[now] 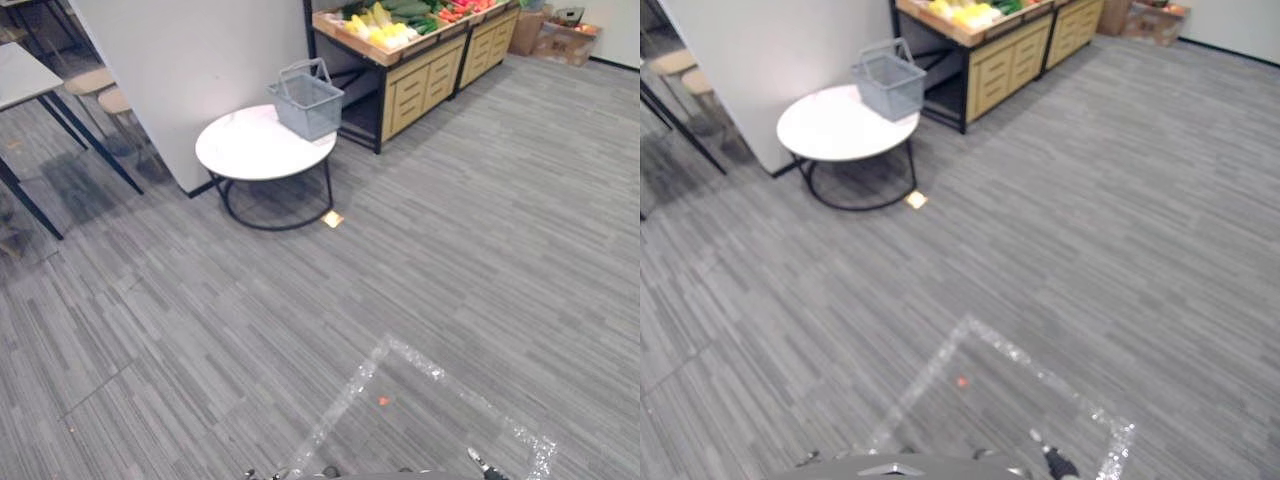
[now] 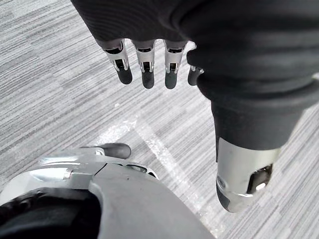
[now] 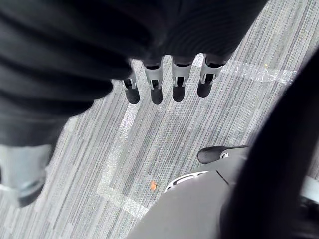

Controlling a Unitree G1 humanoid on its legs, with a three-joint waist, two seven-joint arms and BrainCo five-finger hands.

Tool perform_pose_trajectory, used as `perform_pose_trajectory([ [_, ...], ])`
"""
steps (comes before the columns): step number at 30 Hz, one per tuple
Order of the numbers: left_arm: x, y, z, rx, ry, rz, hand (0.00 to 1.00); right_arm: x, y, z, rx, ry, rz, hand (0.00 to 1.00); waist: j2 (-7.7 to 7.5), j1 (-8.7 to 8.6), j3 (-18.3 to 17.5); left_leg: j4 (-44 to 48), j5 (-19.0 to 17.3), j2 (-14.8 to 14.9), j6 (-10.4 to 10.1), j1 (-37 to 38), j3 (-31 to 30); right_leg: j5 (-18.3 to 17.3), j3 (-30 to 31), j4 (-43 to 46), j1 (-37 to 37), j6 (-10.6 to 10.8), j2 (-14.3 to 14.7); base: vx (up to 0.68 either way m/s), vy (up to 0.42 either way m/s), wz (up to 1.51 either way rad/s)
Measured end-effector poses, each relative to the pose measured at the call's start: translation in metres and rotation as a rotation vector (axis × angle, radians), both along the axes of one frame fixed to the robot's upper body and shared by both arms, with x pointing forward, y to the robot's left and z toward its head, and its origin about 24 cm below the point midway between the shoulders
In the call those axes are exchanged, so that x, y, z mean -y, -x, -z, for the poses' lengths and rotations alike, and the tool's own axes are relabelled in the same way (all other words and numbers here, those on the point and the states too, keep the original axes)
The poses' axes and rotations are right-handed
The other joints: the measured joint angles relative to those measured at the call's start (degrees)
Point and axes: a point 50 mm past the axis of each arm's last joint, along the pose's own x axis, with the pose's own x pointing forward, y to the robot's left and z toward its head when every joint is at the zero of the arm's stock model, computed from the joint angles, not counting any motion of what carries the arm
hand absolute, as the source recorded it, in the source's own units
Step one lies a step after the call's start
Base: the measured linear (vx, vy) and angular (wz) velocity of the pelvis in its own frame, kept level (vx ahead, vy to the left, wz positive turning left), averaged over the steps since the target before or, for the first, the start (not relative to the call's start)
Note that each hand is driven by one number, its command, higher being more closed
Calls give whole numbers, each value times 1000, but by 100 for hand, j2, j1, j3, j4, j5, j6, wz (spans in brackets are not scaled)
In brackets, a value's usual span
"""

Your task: Pick vegetable in the basket

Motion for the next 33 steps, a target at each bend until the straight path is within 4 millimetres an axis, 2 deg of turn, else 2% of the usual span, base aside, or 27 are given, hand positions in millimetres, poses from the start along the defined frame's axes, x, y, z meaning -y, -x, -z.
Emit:
perform_pose_trajectory([
  [26, -2, -4, -2, 34, -26, -12, 0, 2, -7, -2, 27, 30, -17, 0, 20, -5, 71, 0, -4, -7, -2, -50, -59, -1, -62, -36, -5, -1, -2, 0, 0, 0],
  [29, -2, -8, -2, 42, -26, -10, 0, 3, -13, -3, 40, 33, -21, 0, 44, -6, 147, 1, -2, -5, 1, -60, -63, -6, -67, 8, -34, -4, -3, 0, 0, 0],
  [33, -3, -25, -4, 84, -41, -9, 0, 7, -32, -7, 93, 49, -33, 0, 108, -16, 338, 4, 70, -5, 46, -304, -62, -331, -54, 834, -639, -85, -86, -19, -4, 1],
])
